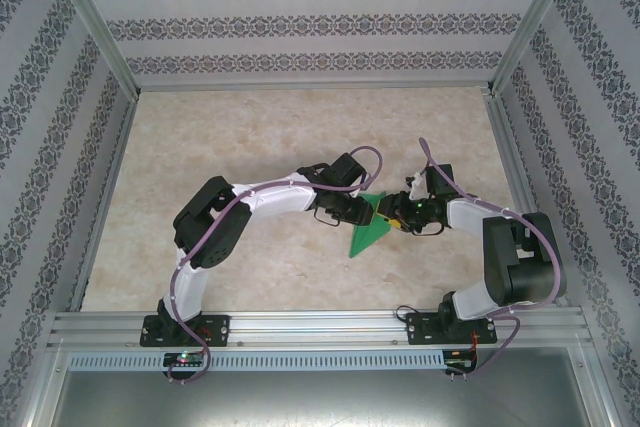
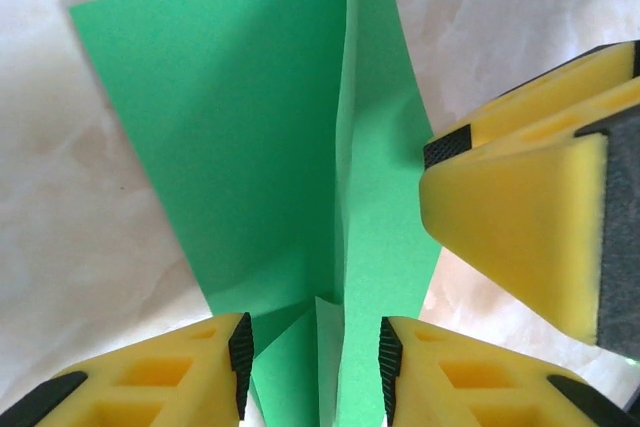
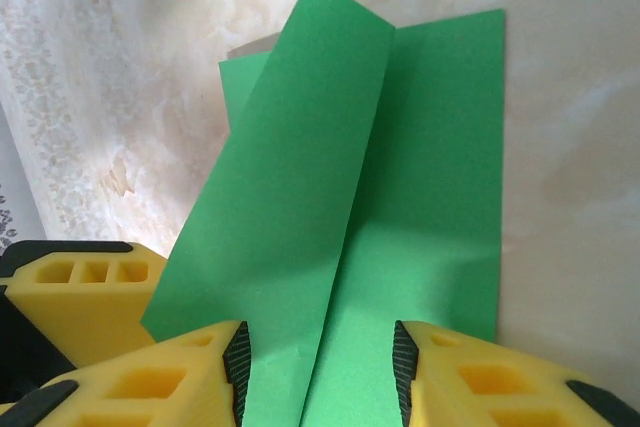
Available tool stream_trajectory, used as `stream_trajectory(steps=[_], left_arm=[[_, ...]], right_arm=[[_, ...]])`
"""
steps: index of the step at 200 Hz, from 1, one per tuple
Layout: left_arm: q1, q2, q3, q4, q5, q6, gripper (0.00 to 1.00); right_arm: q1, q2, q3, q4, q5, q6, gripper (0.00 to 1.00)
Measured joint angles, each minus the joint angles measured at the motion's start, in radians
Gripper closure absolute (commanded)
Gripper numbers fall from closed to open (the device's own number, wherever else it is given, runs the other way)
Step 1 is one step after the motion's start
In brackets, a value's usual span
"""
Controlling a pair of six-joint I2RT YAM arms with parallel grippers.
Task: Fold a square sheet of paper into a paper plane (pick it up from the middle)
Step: Turn over the paper at the center of the table.
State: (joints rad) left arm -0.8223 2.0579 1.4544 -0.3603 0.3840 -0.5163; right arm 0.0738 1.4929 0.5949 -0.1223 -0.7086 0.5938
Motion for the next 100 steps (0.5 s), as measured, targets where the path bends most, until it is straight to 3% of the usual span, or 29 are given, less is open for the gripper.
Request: stream_trajectory(steps=[57, 100], left_arm=[[0.0, 0.0, 0.001, -0.026, 0.008, 0.009, 0.73], [0.0, 0.011, 0.005, -0.026, 0.052, 0.008, 0.76]], right_arm=[[0.0, 0.0, -0.002, 0.008, 0.0, 0.0, 0.56], [0.0, 0.0, -0.003, 0.011, 0.0, 0.0, 0.56]])
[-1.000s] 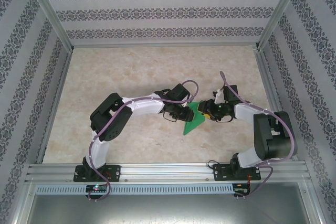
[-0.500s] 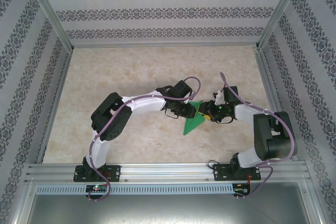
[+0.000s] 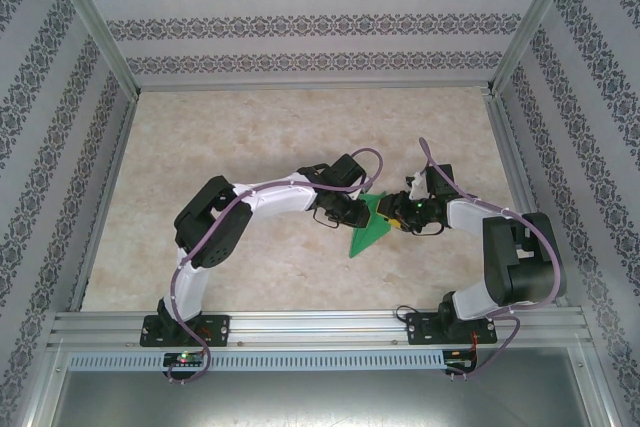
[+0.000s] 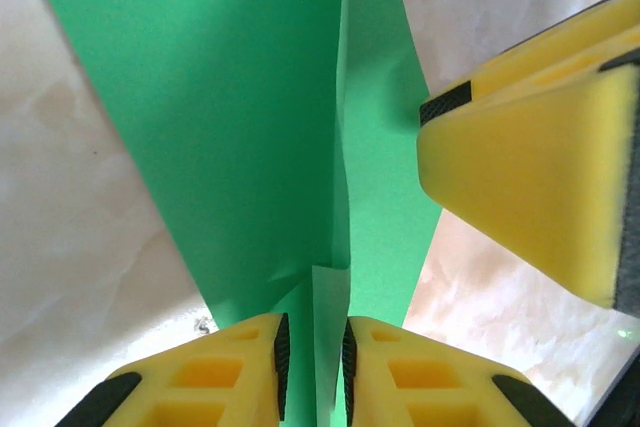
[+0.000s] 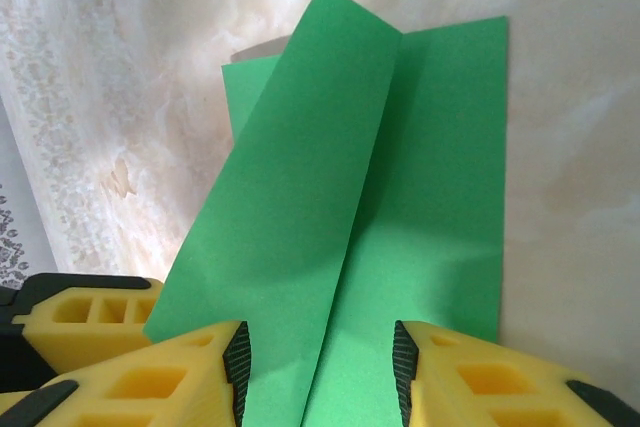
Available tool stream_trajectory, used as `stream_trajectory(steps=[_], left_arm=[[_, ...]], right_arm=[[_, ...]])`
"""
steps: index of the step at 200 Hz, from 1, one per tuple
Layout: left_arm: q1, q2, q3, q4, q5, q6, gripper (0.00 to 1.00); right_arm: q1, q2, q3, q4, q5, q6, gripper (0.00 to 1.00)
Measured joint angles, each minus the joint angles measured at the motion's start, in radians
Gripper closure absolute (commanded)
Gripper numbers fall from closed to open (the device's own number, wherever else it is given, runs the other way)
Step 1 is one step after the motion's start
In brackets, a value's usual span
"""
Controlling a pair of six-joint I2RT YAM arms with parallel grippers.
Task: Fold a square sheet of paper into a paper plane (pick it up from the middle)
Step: Turn over the paper at the center of the table.
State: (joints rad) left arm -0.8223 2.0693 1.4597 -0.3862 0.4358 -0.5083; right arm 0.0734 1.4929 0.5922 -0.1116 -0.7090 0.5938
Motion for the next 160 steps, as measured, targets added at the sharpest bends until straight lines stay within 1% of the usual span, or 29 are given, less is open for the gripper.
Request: stream_trajectory(steps=[46, 75, 94, 124, 160], left_arm=[[0.0, 0.029, 0.007, -0.009, 0.009, 0.0, 0.79], [0.0, 0.04, 0.011, -0.012, 0.017, 0.001, 0.86], [0.0, 0.042, 0.011, -0.012, 0.025, 0.0, 0.95], [0.0, 0.041, 0.016, -0.014, 0.036, 0.004, 0.96], [0.014, 0.034, 0.016, -0.007, 0.084, 0.003, 0.96]], right_arm=[[-0.006, 0.0, -0.01, 0.004, -0.005, 0.0, 0.56], [-0.006, -0.005, -0.014, 0.004, -0.015, 0.0, 0.56], [-0.006, -0.018, -0.014, 0.004, -0.019, 0.0, 0.55], [-0.019, -0.037, -0.014, 0.003, -0.032, 0.0, 0.54], [-0.04, -0.081, -0.014, 0.001, -0.056, -0.008, 0.51]])
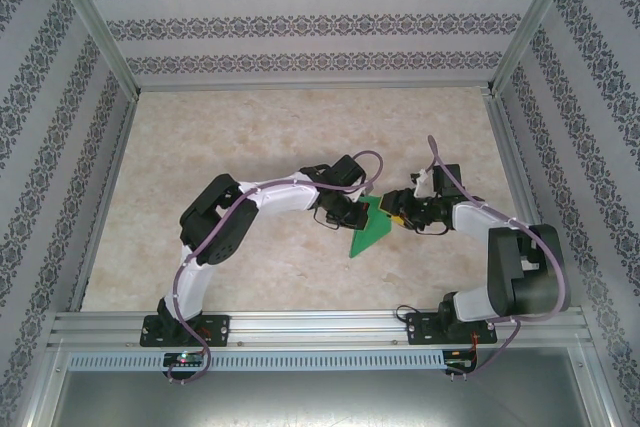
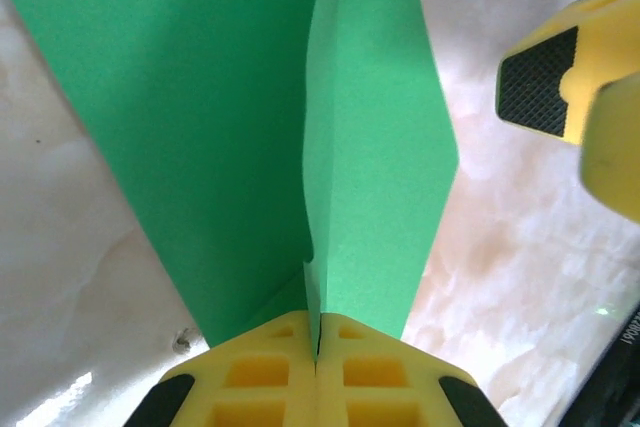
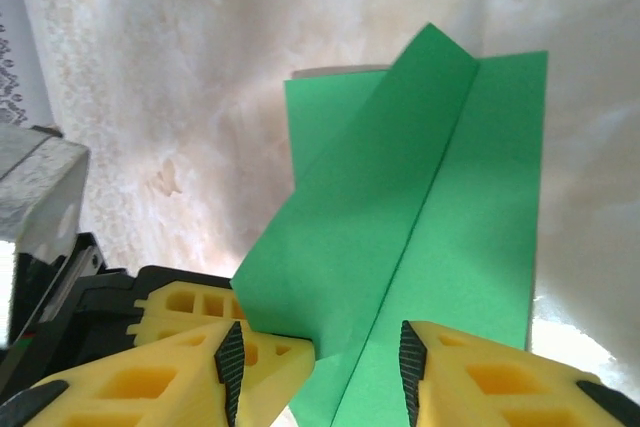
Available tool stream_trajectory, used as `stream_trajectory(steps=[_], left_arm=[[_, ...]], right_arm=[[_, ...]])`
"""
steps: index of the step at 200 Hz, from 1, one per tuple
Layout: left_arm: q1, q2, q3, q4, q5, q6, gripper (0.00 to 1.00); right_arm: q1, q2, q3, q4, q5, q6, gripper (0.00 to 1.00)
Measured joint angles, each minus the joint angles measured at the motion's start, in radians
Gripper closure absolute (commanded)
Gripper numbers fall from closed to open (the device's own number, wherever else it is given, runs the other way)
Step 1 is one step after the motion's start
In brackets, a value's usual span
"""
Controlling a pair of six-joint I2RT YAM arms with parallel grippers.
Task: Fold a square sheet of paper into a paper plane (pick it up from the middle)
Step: Turn over the paper at the center of the table.
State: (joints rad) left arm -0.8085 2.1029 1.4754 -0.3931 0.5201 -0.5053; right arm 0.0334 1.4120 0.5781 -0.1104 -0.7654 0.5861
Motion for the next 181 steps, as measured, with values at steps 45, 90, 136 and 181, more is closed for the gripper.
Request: stream_trajectory(steps=[45, 90, 136, 181], left_arm=[[0.012, -0.062, 0.0, 0.005, 0.038, -0.004, 0.96], [0.027, -0.116, 0.01, 0.012, 0.048, -0.027, 0.96], [0.041, -0.175, 0.014, 0.039, 0.017, -0.074, 0.96], [0.063, -0.259, 0.014, 0.082, -0.005, -0.117, 0.96]], right_arm=[[-0.045, -0.031, -0.01, 0.01, -0.068, -0.009, 0.42], [-0.064, -0.062, -0.043, 0.066, -0.137, 0.047, 0.39], [-0.07, -0.105, -0.06, 0.153, -0.186, 0.143, 0.36], [-0.084, -0.164, -0.084, 0.226, -0.206, 0.245, 0.31]])
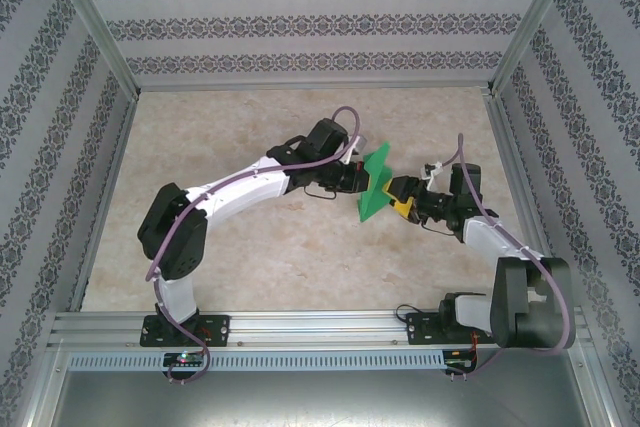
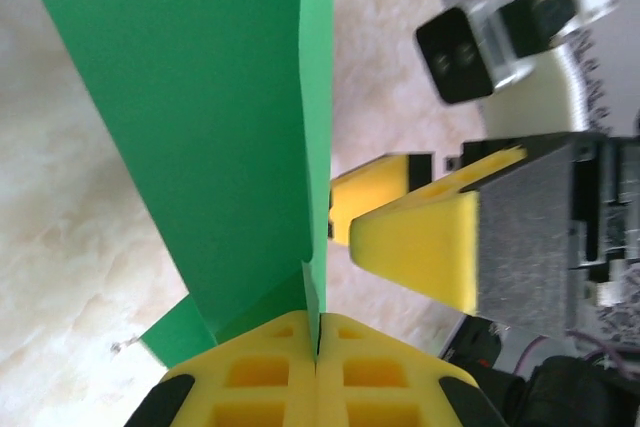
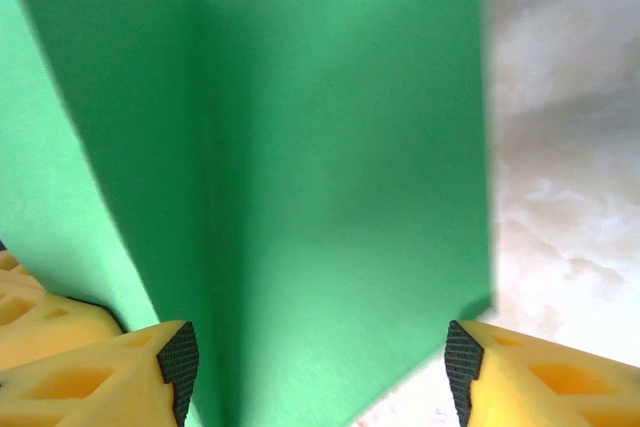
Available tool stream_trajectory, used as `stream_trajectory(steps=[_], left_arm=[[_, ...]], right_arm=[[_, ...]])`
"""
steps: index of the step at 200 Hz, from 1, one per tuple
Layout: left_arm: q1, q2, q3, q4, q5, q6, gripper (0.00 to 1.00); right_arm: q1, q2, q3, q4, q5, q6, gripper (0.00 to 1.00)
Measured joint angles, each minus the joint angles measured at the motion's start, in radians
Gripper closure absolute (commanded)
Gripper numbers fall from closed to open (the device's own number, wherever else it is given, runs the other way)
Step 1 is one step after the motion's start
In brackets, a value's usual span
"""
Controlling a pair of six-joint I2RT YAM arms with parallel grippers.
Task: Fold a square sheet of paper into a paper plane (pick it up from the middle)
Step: Turn over the paper at the center of the table.
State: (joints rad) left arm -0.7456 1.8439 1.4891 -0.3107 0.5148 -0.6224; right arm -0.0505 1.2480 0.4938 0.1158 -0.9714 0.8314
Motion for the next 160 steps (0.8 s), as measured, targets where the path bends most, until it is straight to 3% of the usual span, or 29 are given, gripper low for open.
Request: stream_trajectory(steps=[33, 67, 125, 160], left_arm=[[0.002, -0.011, 0.0, 0.051, 0.005, -0.04, 0.96], [0.002, -0.013, -0.007, 0.105, 0.009, -0.079, 0.95], [0.008, -0.014, -0.065, 0.205, 0.039, -0.14, 0.93], [0.024, -0.014, -0.093, 0.246, 0.055, -0.171, 0.87]], right_arm=[[0.0, -0.005, -0.006, 0.092, -0.023, 0.11, 0.3], [0.0, -0.023, -0.012, 0.191, -0.042, 0.226, 0.37], [0.001, -0.083, -0.011, 0.25, -0.053, 0.329, 0.69], [0.003, -0.086, -0.01, 0.256, -0.06, 0.348, 0.83]])
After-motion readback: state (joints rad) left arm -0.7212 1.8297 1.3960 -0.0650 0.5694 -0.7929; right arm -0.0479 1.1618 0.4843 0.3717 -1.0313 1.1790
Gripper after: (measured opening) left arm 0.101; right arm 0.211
